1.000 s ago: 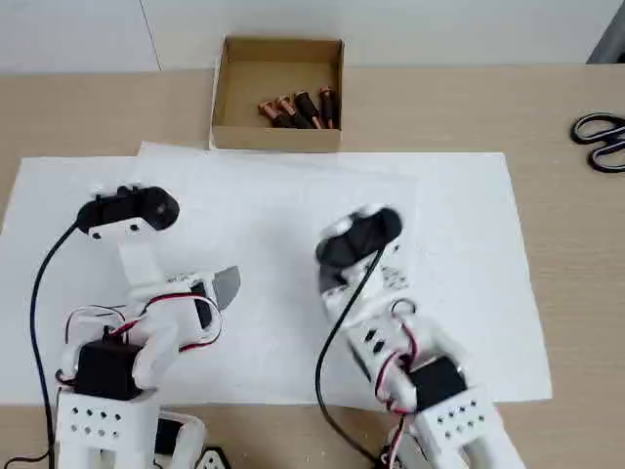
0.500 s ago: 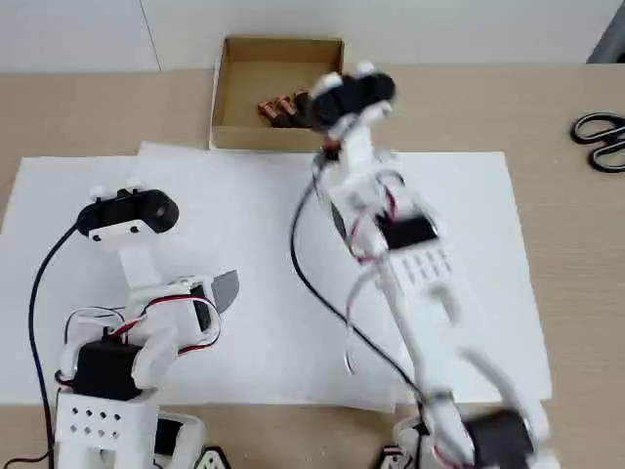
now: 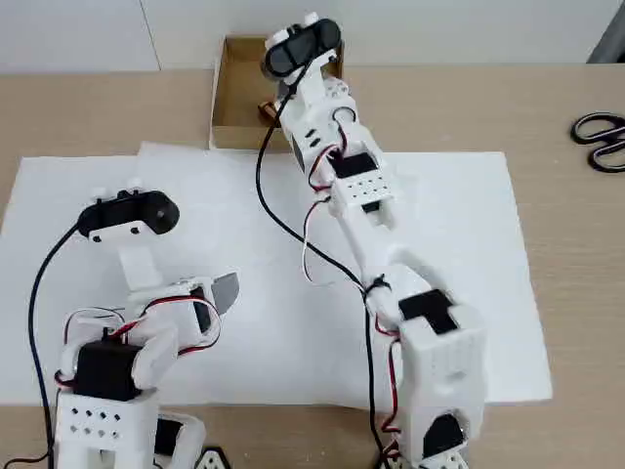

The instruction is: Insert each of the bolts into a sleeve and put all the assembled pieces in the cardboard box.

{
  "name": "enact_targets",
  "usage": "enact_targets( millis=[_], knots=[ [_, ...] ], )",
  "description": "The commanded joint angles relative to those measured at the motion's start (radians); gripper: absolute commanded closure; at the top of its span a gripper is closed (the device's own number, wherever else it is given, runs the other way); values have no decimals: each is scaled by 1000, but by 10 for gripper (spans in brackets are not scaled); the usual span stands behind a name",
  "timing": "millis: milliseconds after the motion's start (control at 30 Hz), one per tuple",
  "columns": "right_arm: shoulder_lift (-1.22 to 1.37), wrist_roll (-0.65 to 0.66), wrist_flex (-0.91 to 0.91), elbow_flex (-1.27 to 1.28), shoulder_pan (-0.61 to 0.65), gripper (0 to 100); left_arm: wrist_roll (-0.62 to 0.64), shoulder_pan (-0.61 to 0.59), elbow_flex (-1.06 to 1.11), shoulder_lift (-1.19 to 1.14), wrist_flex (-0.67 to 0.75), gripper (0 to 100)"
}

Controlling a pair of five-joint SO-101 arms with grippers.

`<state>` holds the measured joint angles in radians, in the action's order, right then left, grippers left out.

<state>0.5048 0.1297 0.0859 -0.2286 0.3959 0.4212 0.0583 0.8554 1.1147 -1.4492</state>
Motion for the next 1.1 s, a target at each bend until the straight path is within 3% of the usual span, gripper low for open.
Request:
enact_targets(
  millis=[0,333,900,1067],
  knots=[
    [56,12,-88,-146,30,995,-2,-3,-39,8,-5,761],
    [432,14,-294,-433,56,995,15,-2,-8,8,8,761],
    [888,14,-291,-898,59,994,15,3,-7,8,9,761],
    [903,14,-289,-899,61,871,15,2,-7,8,9,761]
  ],
)
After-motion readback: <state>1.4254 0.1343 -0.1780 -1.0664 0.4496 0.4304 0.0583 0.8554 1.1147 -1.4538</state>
